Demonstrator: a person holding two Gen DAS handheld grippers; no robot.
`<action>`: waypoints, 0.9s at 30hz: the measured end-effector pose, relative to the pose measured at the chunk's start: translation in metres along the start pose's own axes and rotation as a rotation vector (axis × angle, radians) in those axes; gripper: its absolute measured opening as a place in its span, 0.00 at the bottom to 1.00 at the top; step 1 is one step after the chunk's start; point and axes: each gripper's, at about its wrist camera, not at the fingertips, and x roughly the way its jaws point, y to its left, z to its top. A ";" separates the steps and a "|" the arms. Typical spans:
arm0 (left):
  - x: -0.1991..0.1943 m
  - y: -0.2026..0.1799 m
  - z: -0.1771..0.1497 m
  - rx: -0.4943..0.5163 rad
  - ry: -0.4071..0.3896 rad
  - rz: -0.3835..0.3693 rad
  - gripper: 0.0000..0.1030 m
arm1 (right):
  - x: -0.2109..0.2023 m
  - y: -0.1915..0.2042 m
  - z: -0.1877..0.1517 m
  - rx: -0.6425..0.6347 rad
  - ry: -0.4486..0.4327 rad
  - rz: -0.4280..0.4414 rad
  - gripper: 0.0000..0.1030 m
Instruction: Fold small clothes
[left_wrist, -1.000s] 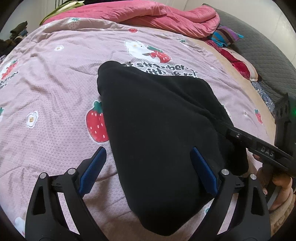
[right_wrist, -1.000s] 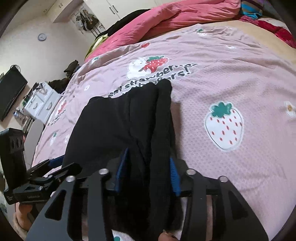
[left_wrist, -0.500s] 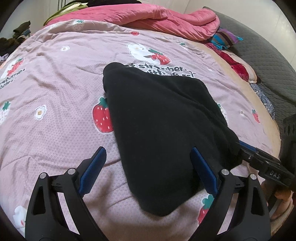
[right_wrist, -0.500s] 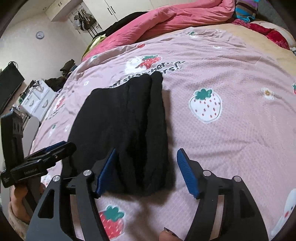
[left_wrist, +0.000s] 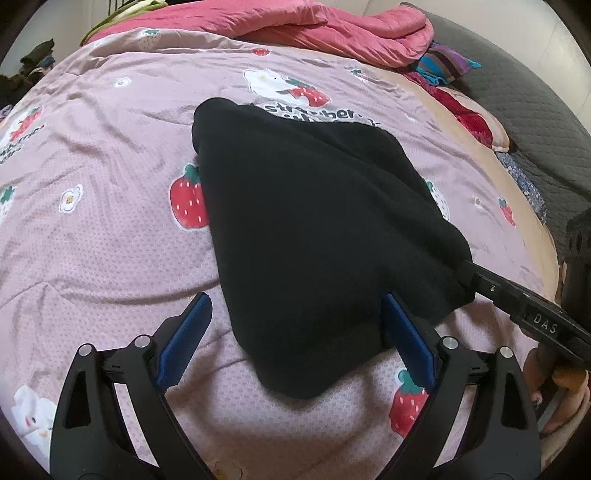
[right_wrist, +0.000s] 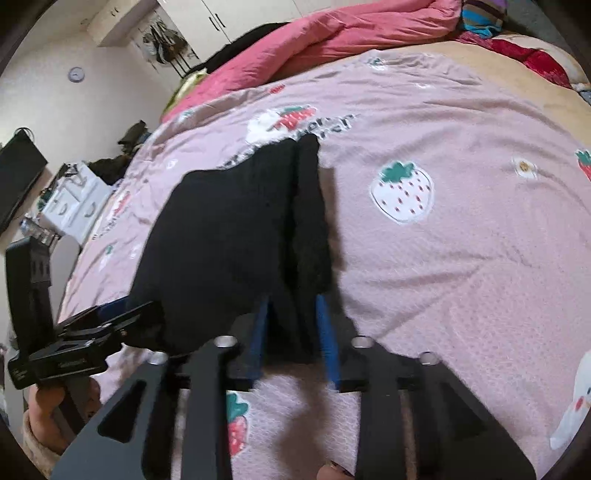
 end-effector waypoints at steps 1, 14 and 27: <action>-0.001 -0.001 -0.001 0.001 0.001 0.002 0.83 | -0.003 0.001 -0.001 -0.006 -0.006 -0.009 0.37; -0.042 -0.013 -0.013 0.029 -0.080 -0.003 0.91 | -0.086 0.041 -0.020 -0.172 -0.280 -0.125 0.94; -0.098 -0.015 -0.058 0.052 -0.197 -0.003 0.91 | -0.129 0.068 -0.065 -0.200 -0.413 -0.122 0.96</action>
